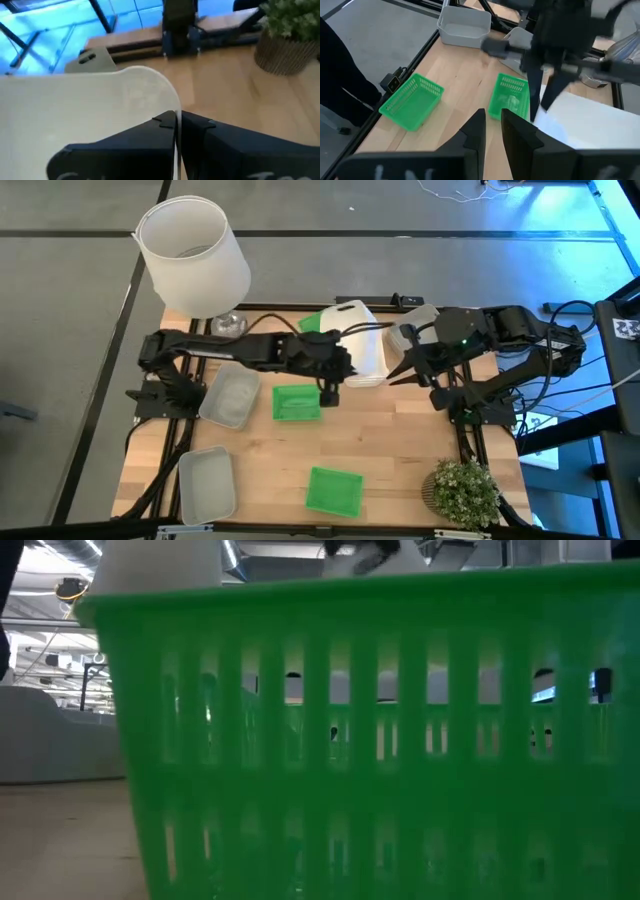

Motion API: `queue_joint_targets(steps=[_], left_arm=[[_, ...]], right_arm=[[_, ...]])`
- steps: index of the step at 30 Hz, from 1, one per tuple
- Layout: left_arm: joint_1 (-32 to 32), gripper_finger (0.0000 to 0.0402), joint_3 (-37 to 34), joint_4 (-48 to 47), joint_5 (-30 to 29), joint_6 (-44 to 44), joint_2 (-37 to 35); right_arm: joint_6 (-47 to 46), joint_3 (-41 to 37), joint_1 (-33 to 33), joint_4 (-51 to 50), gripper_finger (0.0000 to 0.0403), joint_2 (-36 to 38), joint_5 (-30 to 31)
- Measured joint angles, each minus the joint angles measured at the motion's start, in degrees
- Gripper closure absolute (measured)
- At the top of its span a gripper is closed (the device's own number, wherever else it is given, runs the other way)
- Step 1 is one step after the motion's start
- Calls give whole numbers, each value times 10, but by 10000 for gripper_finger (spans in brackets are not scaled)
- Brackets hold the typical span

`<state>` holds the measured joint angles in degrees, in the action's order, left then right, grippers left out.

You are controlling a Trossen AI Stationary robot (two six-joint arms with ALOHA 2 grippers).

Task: Stack baskets by color
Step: Stack the left white bin on top of the right white bin

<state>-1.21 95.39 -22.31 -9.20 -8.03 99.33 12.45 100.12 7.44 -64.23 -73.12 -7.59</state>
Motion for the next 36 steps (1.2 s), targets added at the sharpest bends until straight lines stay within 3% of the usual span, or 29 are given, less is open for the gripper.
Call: queue_joint_targets(steps=[8, 13, 21, 26, 30, 36], left_arm=[[17, 401, 0, 67, 14, -1, 71], [20, 401, 0, 97, -12, -12, 107], [35, 401, 0, 109, -8, 0, 149], [36, 401, 0, 90, -15, 7, 142], [37, 401, 24, 17, -25, 6, 141], [34, 401, 41, -43, -2, -20, 141]], right_arm=[[-2, 0, 0, -7, 341, 16, 0], [-3, 0, 0, -8, 341, 24, 0], [-4, 0, 0, -14, 341, 28, 0], [-4, 0, 0, -16, 341, 28, 0], [-2, 0, 0, -16, 341, 28, 0], [-2, 0, 0, -16, 341, 28, 0]])
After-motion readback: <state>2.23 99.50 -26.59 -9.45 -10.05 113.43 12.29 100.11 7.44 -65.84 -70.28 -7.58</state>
